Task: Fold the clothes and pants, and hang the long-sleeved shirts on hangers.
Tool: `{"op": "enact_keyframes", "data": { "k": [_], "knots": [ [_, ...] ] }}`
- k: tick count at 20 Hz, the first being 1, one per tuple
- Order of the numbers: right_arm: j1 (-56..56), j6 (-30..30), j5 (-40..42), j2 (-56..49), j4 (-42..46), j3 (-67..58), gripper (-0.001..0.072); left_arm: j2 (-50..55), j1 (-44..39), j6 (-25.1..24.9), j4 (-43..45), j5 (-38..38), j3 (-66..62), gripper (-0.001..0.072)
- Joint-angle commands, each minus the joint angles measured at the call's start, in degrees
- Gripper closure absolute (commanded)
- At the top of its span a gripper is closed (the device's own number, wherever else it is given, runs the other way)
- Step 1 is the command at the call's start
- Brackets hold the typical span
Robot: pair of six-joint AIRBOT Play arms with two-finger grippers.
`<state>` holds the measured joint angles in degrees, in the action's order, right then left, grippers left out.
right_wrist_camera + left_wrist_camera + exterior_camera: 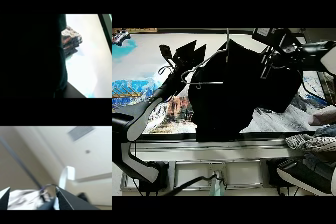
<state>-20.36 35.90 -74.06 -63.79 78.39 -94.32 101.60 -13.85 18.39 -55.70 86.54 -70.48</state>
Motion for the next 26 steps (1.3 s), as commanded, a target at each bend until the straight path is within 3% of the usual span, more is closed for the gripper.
{"op": "enact_keyframes", "data": {
  "k": [1,3,4,5,6,7,9,10,12,13,14,16,17,19,20,21,22,24,26],
  "knots": [
    [-0.04,0.02,-1.75,2.58,-1.03,-0.02,0.069,-1.44,1.03,-1.31,8.41,-12.26,-3.8,0.0168],
    [-0.04,0.52,-2.01,3.82,-1.03,-0.02,0.069,-4.85,2.56,-2.03,15.04,-24.76,-5.92,0.0224],
    [-0.04,0.98,-2.03,4.28,-1.05,-0.02,0.069,-7.04,3.72,-2.21,19.56,-32.17,-6.6,0.0291],
    [-0.04,1.22,-2.03,4.74,-1.05,-0.02,0.069,-9.7,5.33,-2.14,24.87,-41.05,-6.73,0.0304],
    [-0.04,1.81,-1.99,5.03,-1.03,-0.02,0.0689,-12.22,6.91,-1.92,31.01,-48.13,-6.73,0.0379],
    [-0.04,2.6,-1.99,5.09,-1.01,-0.02,0.0689,-14.21,8.33,-0.17,36.94,-52.33,-6.73,0.0395],
    [-0.04,3.96,-1.64,4.96,-0.96,-0.02,0.0689,-17.07,12.04,11.19,52.59,-52.26,-6.73,0.0433],
    [-0.04,4.11,-1.27,4.9,-0.9,-0.02,0.0689,-17.9,13.77,20.31,63.41,-49.42,-6.71,0.0474],
    [-0.04,4.13,-0.15,4.68,-0.39,0.0,0.0689,-18.43,15.41,37.2,83.89,-42.99,-5.86,0.0486],
    [-0.02,4.13,0.68,4.52,-0.07,0.0,0.0689,-18.43,15.37,41.94,91.82,-40.35,-4.5,0.0539],
    [-0.02,4.13,1.36,4.33,-0.04,0.04,0.0689,-18.43,15.06,43.85,95.49,-39.32,-2.4,0.0539],
    [-0.02,4.17,1.68,3.69,-0.04,0.04,0.0689,-18.6,14.6,43.08,93.55,-39.12,3.61,0.0539],
    [0.0,4.68,1.64,3.28,-0.04,0.04,0.0689,-18.62,14.32,39.01,89.09,-38.56,6.86,0.0539],
    [0.0,5.88,1.53,2.4,0.04,0.07,0.0689,-18.62,14.19,26.18,78.25,-36.06,12.74,0.0538],
    [0.0,6.51,1.55,2.01,0.04,0.04,0.0689,-18.62,14.21,18.69,71.71,-34.27,15.69,0.0485],
    [0.0,7.19,1.53,1.62,0.02,0.04,0.0689,-18.62,14.23,13.27,66.55,-32.63,18.01,0.0393],
    [0.0,7.19,1.46,1.33,0.02,0.07,0.0689,-18.6,14.19,8.33,62.07,-30.45,19.87,0.0351],
    [0.0,7.19,1.46,0.94,-0.04,0.04,0.0689,-18.58,13.11,1.29,57.11,-25.59,21.64,0.0322],
    [0.0,7.69,1.42,0.76,-0.2,0.04,0.0689,-18.51,10.97,-0.35,56.89,-26.23,21.77,0.0321]
  ]
}}
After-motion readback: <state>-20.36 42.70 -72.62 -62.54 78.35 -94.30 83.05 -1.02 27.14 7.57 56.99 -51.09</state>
